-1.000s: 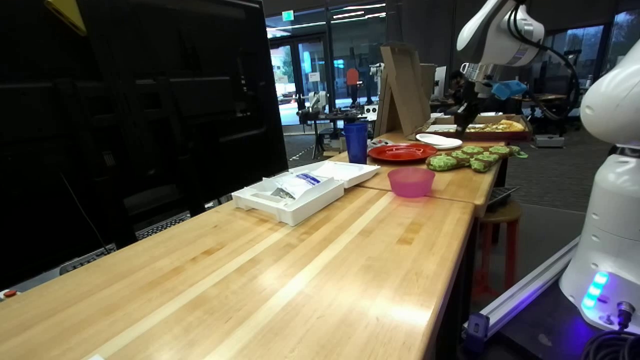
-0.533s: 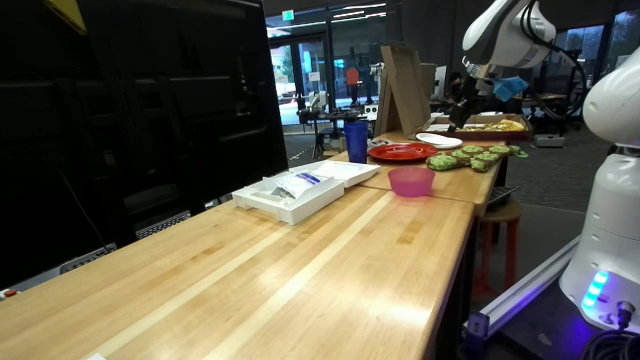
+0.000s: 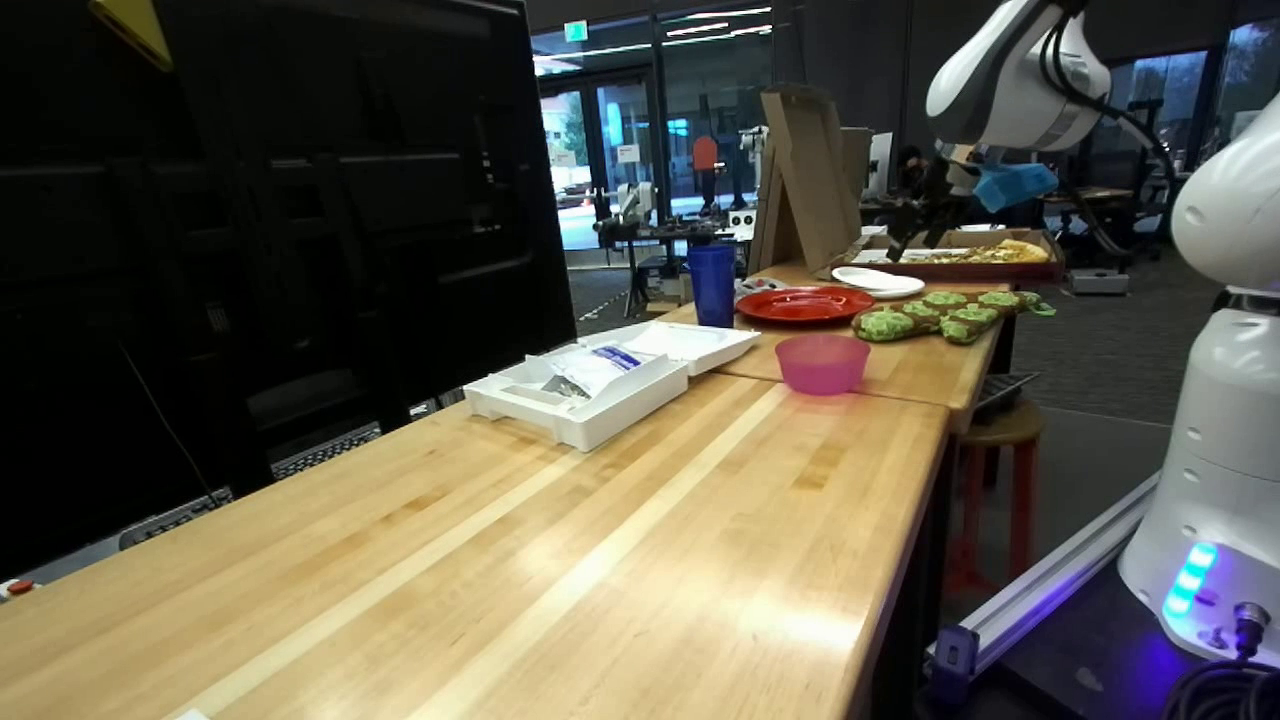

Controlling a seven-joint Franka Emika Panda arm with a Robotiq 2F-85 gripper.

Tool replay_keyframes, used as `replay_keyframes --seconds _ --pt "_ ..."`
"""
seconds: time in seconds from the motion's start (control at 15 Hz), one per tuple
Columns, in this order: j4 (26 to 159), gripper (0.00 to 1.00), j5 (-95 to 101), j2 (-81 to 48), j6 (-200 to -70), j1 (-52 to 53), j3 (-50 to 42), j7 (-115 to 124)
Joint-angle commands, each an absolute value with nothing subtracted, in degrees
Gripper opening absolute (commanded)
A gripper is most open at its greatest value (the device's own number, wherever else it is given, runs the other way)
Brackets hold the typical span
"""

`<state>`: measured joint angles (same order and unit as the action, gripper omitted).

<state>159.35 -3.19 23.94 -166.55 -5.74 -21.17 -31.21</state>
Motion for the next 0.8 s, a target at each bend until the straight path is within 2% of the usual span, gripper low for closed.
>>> replay_keyframes --seconds 0.0,0.27,0.47,0.73 --pt "159.3 1.00 -1.8 24.1 -166.6 -4.3 -22.3 -30.0" --pt "159.2 1.00 -1.9 24.1 -167.1 -3.4 -22.5 -29.8" --pt "159.0 1.00 -12.2 28.4 -159.9 8.4 -31.0 -40.6" --pt "159.0 1.00 -17.0 32.2 -150.9 12.8 -33.8 -47.6"
